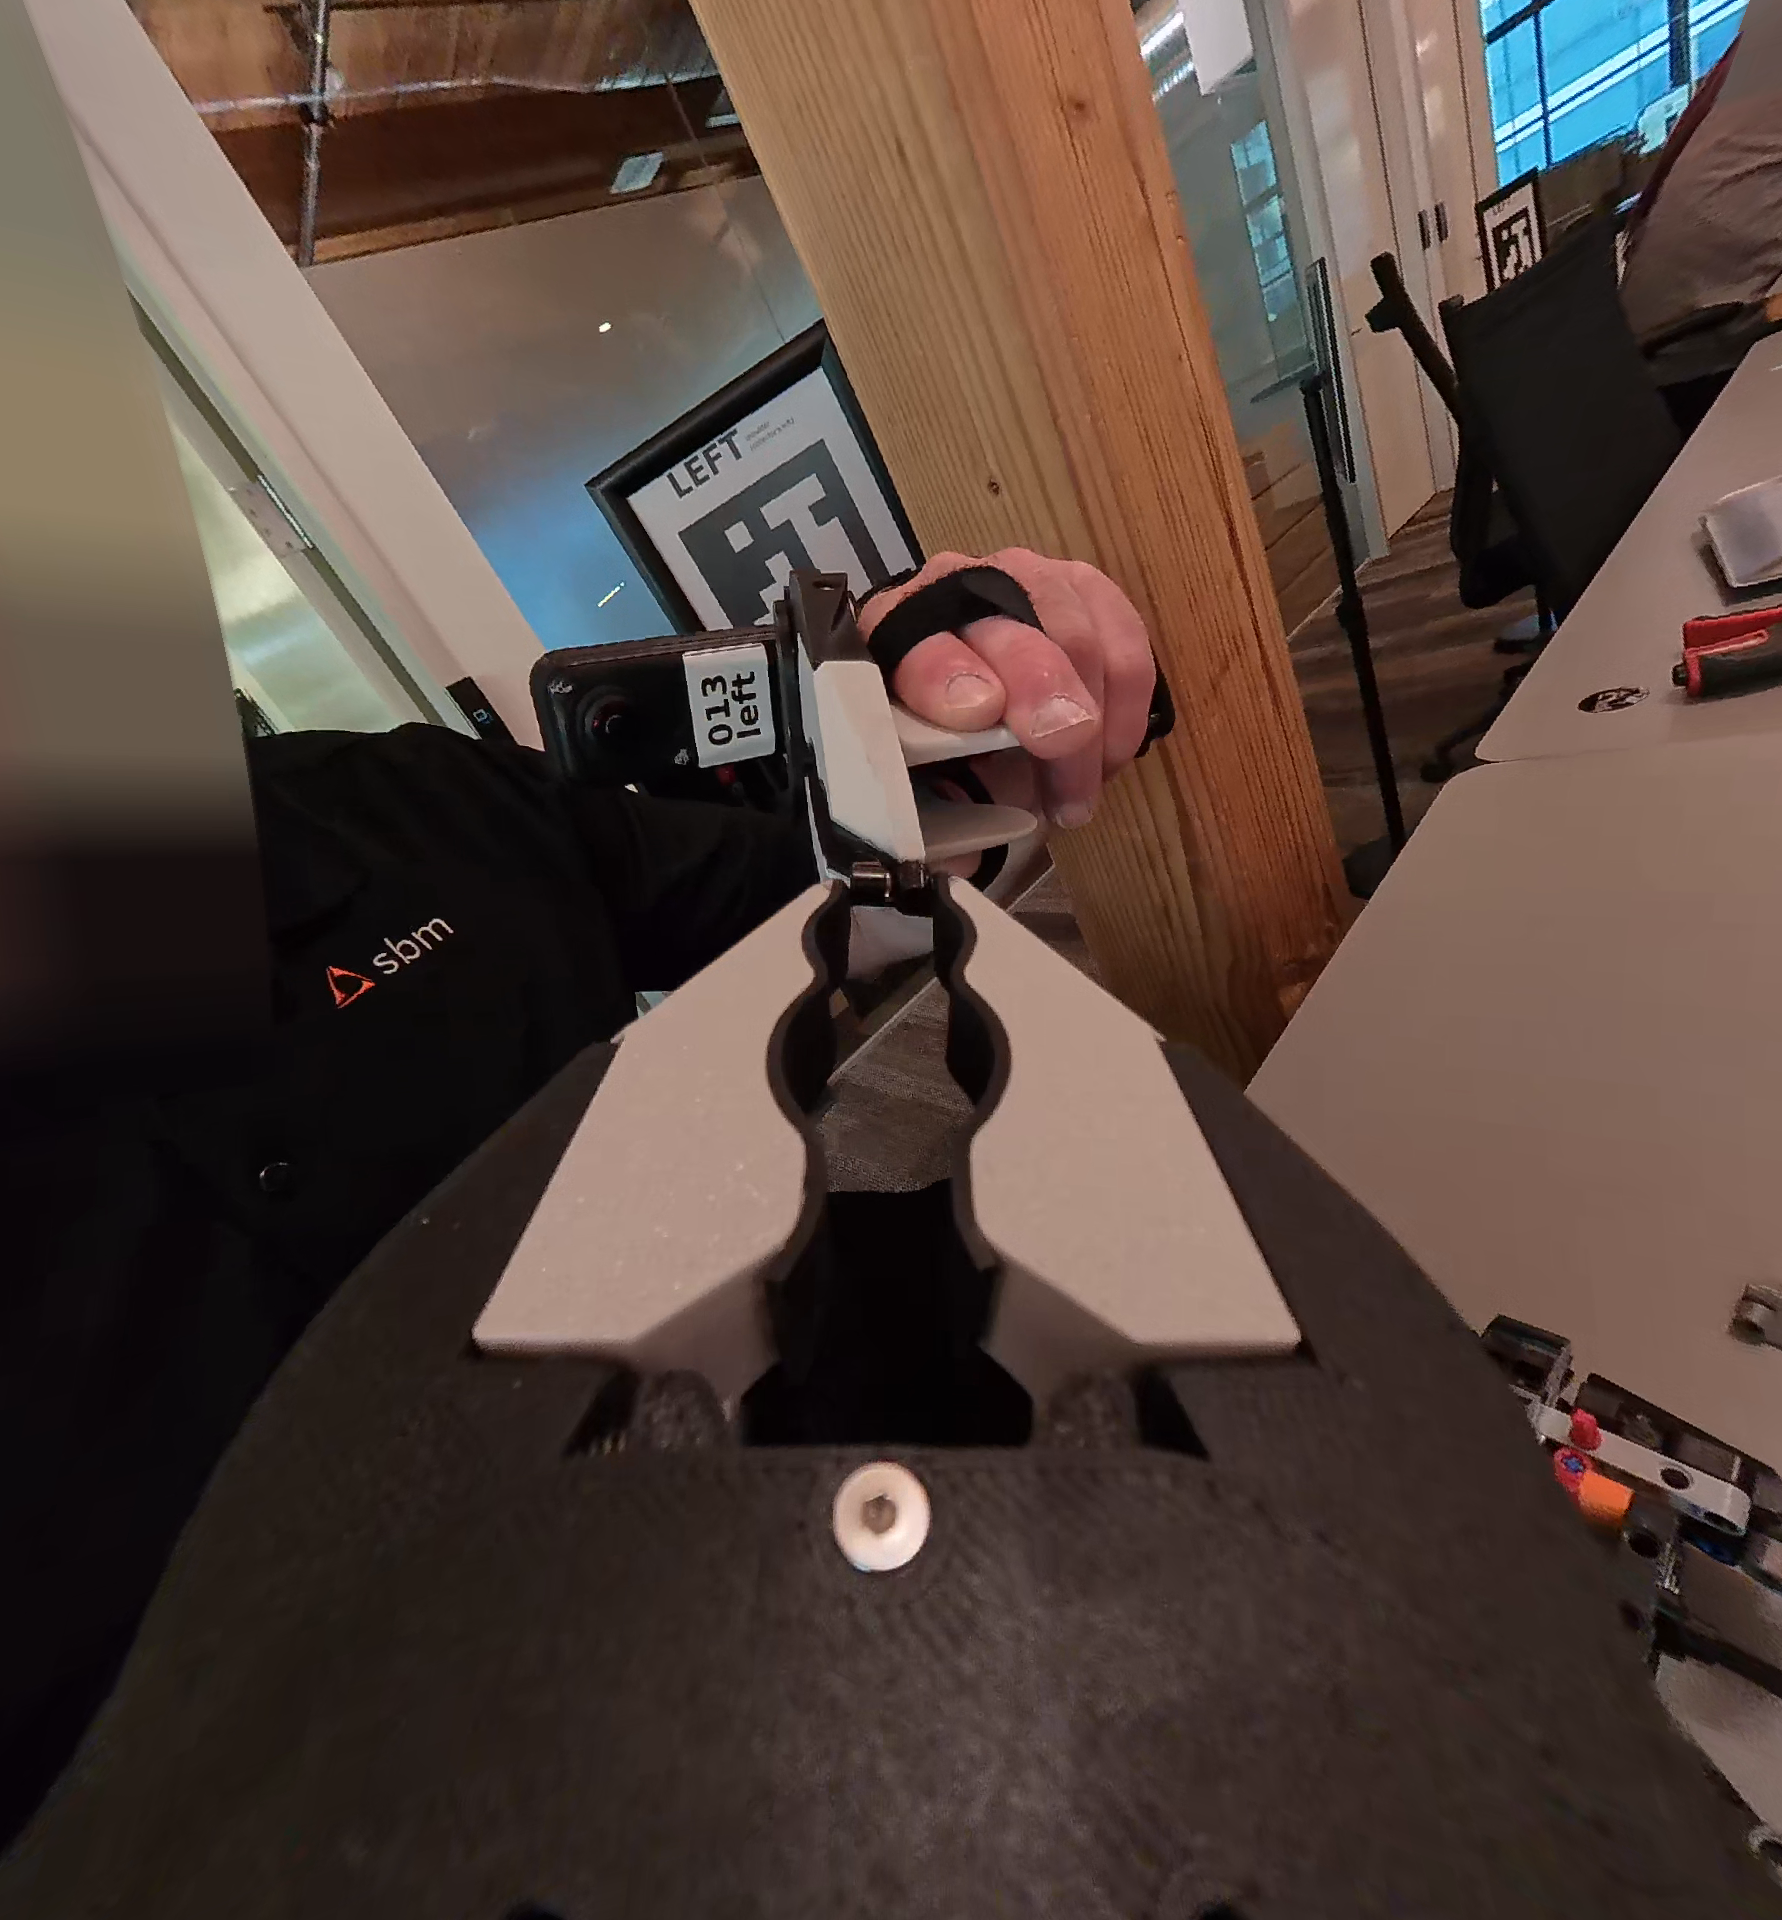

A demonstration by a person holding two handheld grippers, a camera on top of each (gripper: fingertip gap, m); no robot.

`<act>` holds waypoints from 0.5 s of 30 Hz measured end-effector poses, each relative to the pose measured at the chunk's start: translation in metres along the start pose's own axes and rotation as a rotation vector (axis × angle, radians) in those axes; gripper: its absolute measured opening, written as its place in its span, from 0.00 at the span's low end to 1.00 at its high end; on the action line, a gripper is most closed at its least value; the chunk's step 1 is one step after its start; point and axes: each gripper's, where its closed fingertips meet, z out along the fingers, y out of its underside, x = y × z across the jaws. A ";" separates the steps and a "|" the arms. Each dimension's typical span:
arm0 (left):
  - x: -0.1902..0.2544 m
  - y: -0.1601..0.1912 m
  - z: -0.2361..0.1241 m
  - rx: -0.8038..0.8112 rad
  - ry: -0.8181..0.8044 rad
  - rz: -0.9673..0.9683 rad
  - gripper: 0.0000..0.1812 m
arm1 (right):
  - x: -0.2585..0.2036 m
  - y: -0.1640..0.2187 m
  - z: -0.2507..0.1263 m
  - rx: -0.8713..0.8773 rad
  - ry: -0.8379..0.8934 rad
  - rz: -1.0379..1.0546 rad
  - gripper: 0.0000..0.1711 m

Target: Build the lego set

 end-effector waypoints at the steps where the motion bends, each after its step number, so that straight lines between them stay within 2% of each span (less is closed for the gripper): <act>1: 0.000 0.000 0.000 0.000 -0.001 -0.001 0.01 | 0.000 0.000 0.000 0.002 0.000 0.003 0.08; 6: 0.001 0.002 0.000 -0.010 0.006 0.003 0.00 | 0.002 0.000 0.001 0.009 0.005 0.016 0.08; 15: 0.009 0.007 -0.004 -0.046 0.060 0.003 0.00 | 0.013 0.001 -0.001 0.024 0.066 0.029 0.14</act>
